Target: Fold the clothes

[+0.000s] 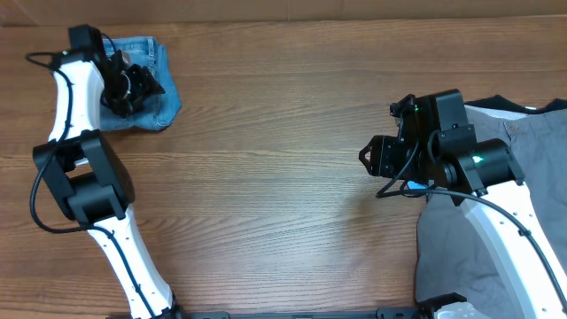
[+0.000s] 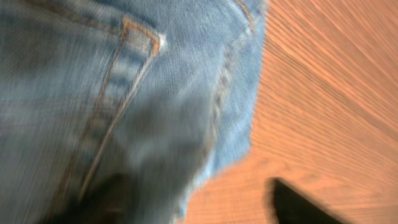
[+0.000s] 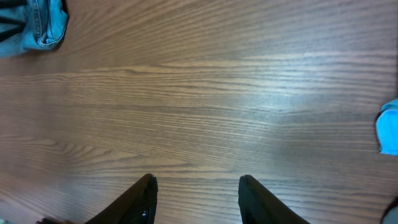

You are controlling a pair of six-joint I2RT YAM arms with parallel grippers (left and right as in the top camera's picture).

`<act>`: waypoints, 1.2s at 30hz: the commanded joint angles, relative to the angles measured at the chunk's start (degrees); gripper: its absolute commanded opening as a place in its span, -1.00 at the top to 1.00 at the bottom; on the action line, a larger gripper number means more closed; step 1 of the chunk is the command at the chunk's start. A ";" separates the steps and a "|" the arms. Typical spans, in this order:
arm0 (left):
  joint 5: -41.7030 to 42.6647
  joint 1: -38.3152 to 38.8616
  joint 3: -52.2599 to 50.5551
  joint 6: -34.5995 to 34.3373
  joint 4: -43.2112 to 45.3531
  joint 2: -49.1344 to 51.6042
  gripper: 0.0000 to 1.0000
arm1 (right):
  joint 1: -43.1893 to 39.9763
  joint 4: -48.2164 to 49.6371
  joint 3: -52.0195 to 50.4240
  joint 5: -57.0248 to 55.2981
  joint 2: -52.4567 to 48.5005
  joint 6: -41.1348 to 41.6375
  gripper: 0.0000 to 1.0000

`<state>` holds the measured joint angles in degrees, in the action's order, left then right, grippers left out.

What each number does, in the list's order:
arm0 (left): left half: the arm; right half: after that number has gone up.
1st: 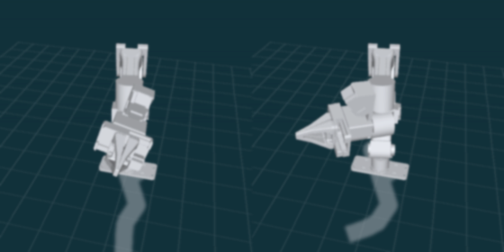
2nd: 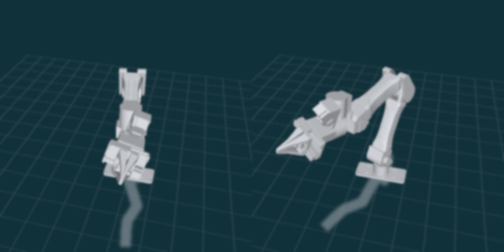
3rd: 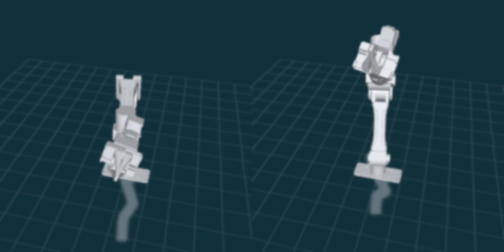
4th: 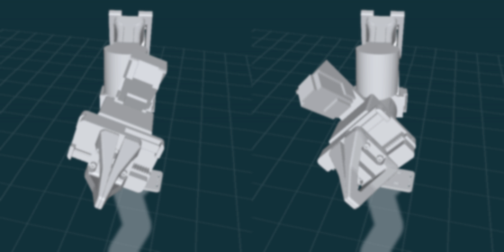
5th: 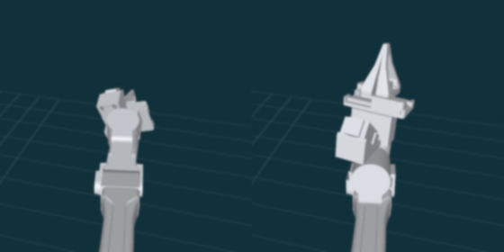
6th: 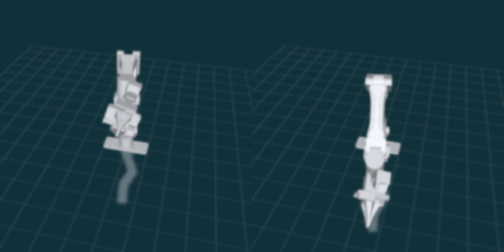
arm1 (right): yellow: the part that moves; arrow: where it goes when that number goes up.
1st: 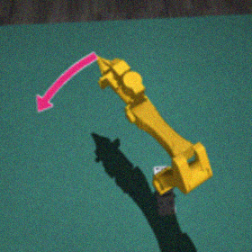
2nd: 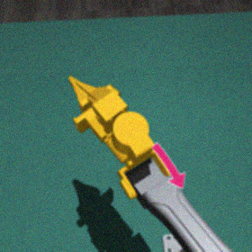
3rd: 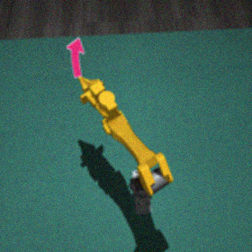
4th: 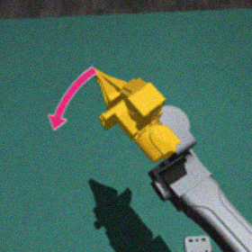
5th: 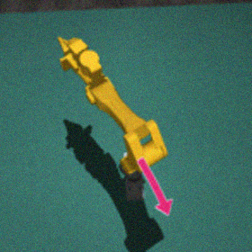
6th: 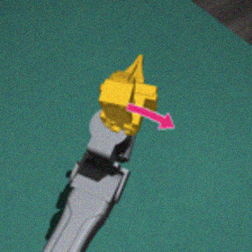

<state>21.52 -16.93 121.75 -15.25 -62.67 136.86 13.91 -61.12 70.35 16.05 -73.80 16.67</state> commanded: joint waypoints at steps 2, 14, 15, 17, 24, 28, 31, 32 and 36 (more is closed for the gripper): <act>-0.52 -2.01 11.13 8.15 -10.14 -6.32 -1.00 | -0.11 0.35 5.51 -2.34 4.90 -1.90 0.07; -16.15 7.04 17.27 15.06 -26.93 -39.71 -1.00 | -0.11 0.35 16.06 -3.61 17.20 -3.61 -0.41; -16.90 8.81 17.27 14.97 -27.89 -42.42 -1.00 | -0.11 0.42 16.35 -3.63 18.45 -3.61 -1.00; -17.62 12.13 17.25 14.60 -29.70 -46.75 -1.00 | -0.11 0.48 16.37 -3.61 20.55 -3.58 -1.00; -19.76 18.16 16.37 9.90 -34.12 -56.19 -1.00 | -0.11 -3.08 16.35 -3.58 23.93 -3.58 -1.00; -19.63 18.14 16.37 9.92 -34.10 -57.88 -1.00 | -0.11 -6.78 16.20 -3.52 23.82 -3.52 -1.00; -19.61 18.14 16.37 9.92 -34.10 -57.92 -1.00 | -0.11 -9.20 16.20 -1.90 23.82 -2.95 -1.00; -19.61 18.14 16.39 9.92 -34.10 -57.92 -1.00 | -0.11 -9.49 16.20 -1.55 23.82 -2.97 -1.00; -19.61 18.14 16.37 9.92 -34.10 -57.31 -1.00 | -0.11 -9.75 16.20 -0.57 23.80 -2.99 -1.00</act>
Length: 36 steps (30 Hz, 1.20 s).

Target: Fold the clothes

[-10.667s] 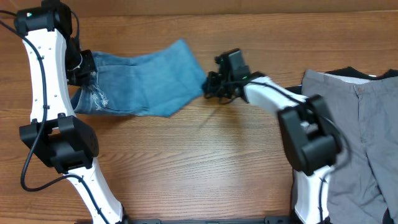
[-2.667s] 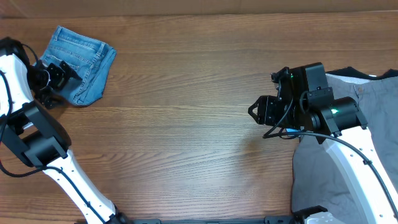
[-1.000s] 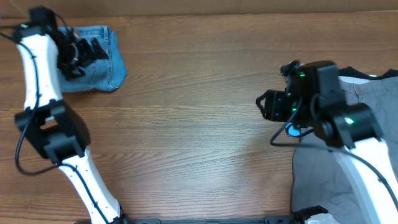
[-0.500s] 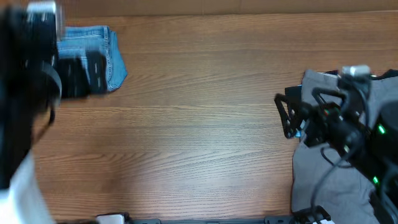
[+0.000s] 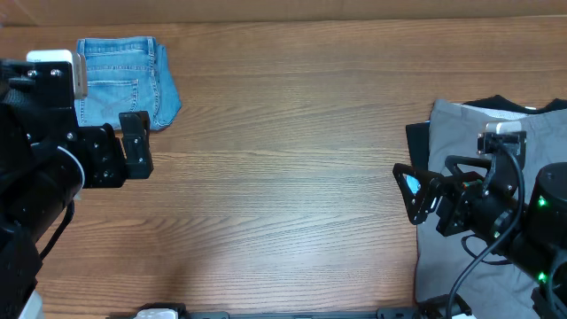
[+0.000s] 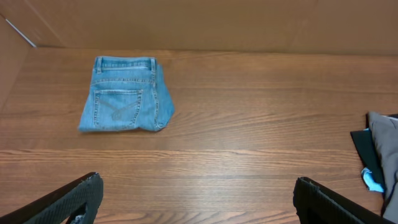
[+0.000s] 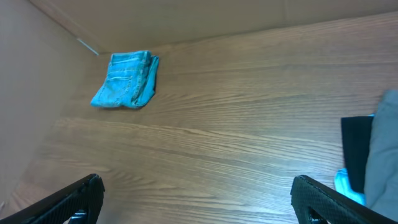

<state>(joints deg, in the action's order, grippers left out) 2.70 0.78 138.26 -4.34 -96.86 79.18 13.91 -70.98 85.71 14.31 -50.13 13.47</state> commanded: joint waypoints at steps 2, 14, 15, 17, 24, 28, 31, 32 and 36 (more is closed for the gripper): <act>-0.79 0.44 -0.15 -0.98 0.09 0.68 -0.99 | -0.11 0.11 0.83 1.18 0.13 0.20 -1.00; -0.81 0.44 -0.15 -0.98 0.09 1.44 -1.00 | -0.24 10.21 -0.74 -8.26 0.79 -15.43 -1.00; -0.81 0.42 -0.13 -0.98 0.09 1.44 -1.00 | -0.24 12.44 -1.97 -8.26 1.49 -18.05 -1.00; -0.79 0.42 -0.15 -0.98 0.07 1.44 -1.00 | -0.24 17.62 -5.55 -8.26 3.39 -20.74 -1.00; -0.79 0.42 -0.15 -0.98 0.09 1.44 -1.00 | -1.29 33.86 -26.10 -8.26 15.23 -22.51 -1.00; -0.79 0.42 -0.15 -0.98 0.09 1.44 -1.00 | -1.53 33.68 -37.66 -8.26 23.74 -21.22 -1.00; -0.81 0.42 -0.15 -0.98 0.09 1.44 -1.00 | -2.25 34.47 -48.59 -8.26 33.59 -16.87 -1.00; -0.79 0.42 -0.13 -0.98 0.09 1.44 -1.00 | -2.49 35.15 -51.08 -8.24 35.82 -15.96 -1.00; -0.79 0.42 -0.15 -0.98 0.09 1.44 -1.00 | -3.26 39.39 -61.09 -8.24 44.30 -13.31 -1.00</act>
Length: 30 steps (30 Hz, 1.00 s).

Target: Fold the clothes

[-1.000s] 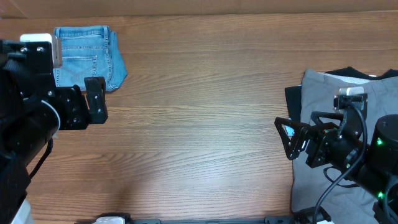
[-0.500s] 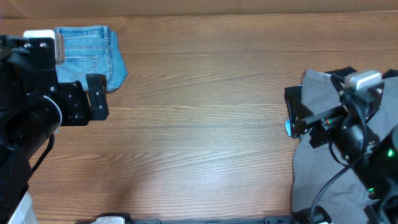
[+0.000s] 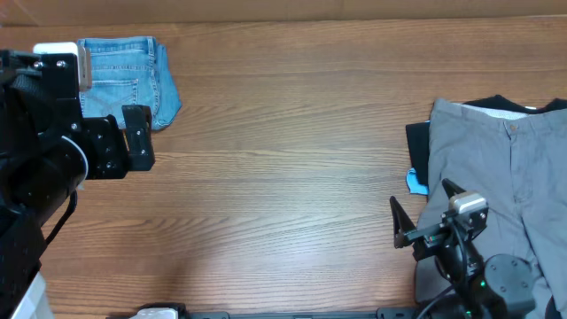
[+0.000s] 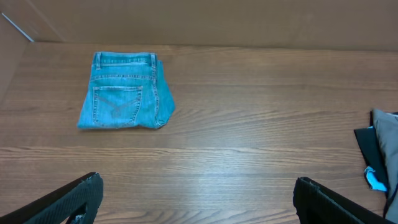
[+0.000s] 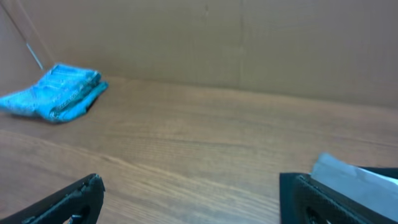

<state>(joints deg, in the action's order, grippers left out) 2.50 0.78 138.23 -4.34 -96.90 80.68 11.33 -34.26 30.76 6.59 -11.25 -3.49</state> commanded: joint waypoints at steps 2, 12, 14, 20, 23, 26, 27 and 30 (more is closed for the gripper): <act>-0.59 0.42 -0.13 -0.98 0.13 -0.07 -1.00 | -0.70 6.93 -12.76 -0.52 9.38 3.78 -1.00; -0.59 0.44 -0.13 -0.98 0.11 -0.07 -1.00 | -0.63 24.90 -27.69 1.16 11.10 3.74 -1.00; -0.59 0.42 -0.13 -0.98 0.13 -0.07 -1.00 | -0.63 25.42 -28.04 1.14 11.10 3.74 -1.00; -0.61 0.44 -0.13 -0.98 0.13 -0.07 -1.00 | -0.63 25.62 -28.24 1.11 11.08 3.76 -1.00; -0.59 0.44 -0.13 -0.98 0.13 -0.07 -1.00 | -0.63 25.62 -28.24 1.11 11.08 3.74 -1.00; -0.61 0.44 -0.11 -0.98 0.13 -0.07 -1.00 | -0.63 25.62 -28.24 1.11 11.08 3.74 -1.00; -0.59 0.44 -0.13 -0.98 0.13 -0.07 -1.00 | -0.63 25.62 -28.24 1.14 11.08 3.74 -1.00; -0.61 0.42 -0.11 -0.98 0.13 -0.07 -1.00 | -0.63 25.62 -28.24 1.11 11.08 3.74 -1.00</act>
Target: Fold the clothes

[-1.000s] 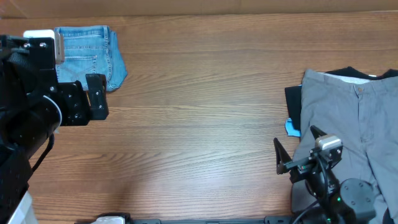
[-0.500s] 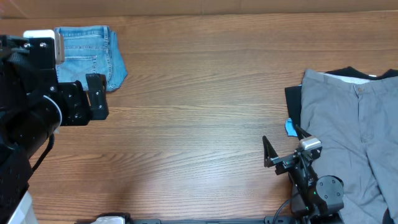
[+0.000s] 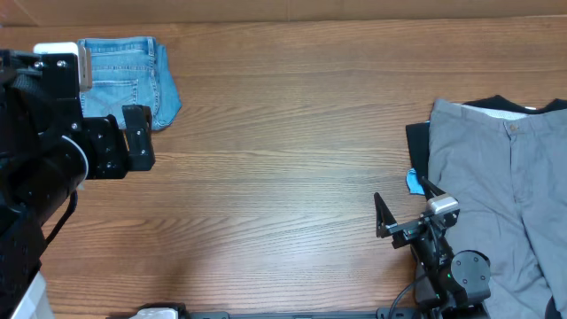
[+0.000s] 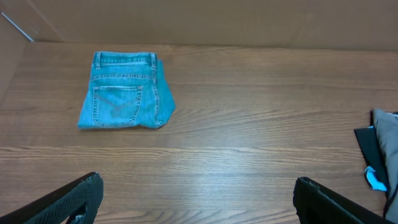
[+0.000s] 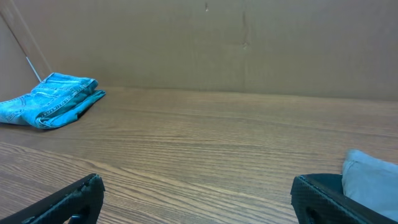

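A folded pair of blue jeans lies flat at the table's far left corner, also seen in the left wrist view as the jeans and low in the distance in the right wrist view as the jeans. Grey trousers lie spread at the right on top of a black garment. My left gripper hangs open high over the left side, well back from the jeans. My right gripper is open near the front edge, just left of the grey trousers, holding nothing.
A small bright blue item peeks out at the left edge of the pile. A brown cardboard wall stands along the table's far side. Bare wood table stretches between the jeans and the pile.
My right gripper has sunk lower and shifted a little left near the front edge, and its camera now looks level across the table. The left arm, jeans and pile are unchanged.
First my left gripper was down on the jeans in the far left corner, and my right gripper hovered open beside the pile. Then both arms stood back and high, with the jeans lying folded and free. Since then only the right arm has moved lower.
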You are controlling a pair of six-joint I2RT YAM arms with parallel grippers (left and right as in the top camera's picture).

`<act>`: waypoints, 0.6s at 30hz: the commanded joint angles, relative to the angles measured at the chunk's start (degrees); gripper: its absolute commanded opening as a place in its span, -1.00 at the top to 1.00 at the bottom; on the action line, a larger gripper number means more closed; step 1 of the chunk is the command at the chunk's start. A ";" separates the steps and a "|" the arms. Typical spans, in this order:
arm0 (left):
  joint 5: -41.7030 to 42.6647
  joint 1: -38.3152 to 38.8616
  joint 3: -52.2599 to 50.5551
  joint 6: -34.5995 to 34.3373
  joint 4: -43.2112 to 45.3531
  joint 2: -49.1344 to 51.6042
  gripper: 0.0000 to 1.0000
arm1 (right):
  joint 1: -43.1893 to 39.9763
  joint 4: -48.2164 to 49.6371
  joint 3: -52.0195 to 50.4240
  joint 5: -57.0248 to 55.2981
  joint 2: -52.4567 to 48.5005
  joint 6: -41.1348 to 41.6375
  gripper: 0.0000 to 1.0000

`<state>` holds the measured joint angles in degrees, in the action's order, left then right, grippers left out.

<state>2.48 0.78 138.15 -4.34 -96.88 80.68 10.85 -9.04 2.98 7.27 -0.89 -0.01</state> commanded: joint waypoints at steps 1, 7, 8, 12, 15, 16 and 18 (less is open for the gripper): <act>-0.57 0.42 -0.02 -0.98 0.11 -0.07 -1.00 | -0.15 0.39 -0.46 0.44 0.72 0.26 -1.00; -0.57 0.44 -0.04 -0.98 0.11 -0.07 -0.99 | -0.15 0.39 -0.46 0.44 0.72 0.26 -1.00; -0.57 0.42 -0.04 -0.98 0.09 -0.07 -1.00 | -0.15 0.39 -0.46 0.44 0.72 0.26 -1.00; -0.57 0.42 -0.04 -0.98 0.09 0.09 -1.00 | -0.15 0.39 -0.46 0.44 0.72 0.26 -1.00; -2.29 0.37 -0.04 0.17 0.66 -0.50 -1.00 | -0.15 0.39 -0.46 0.44 0.72 0.26 -1.00; -3.30 0.37 -0.76 0.04 2.23 -1.42 -1.00 | -0.15 0.39 -0.46 0.44 0.72 0.26 -1.00; -3.30 0.37 -4.26 0.04 5.84 -3.85 -1.00 | -0.15 0.39 -0.46 0.44 0.72 0.26 -1.00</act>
<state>1.19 0.78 137.45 -4.29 -94.67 80.29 10.87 -8.99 2.98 7.29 -0.89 0.03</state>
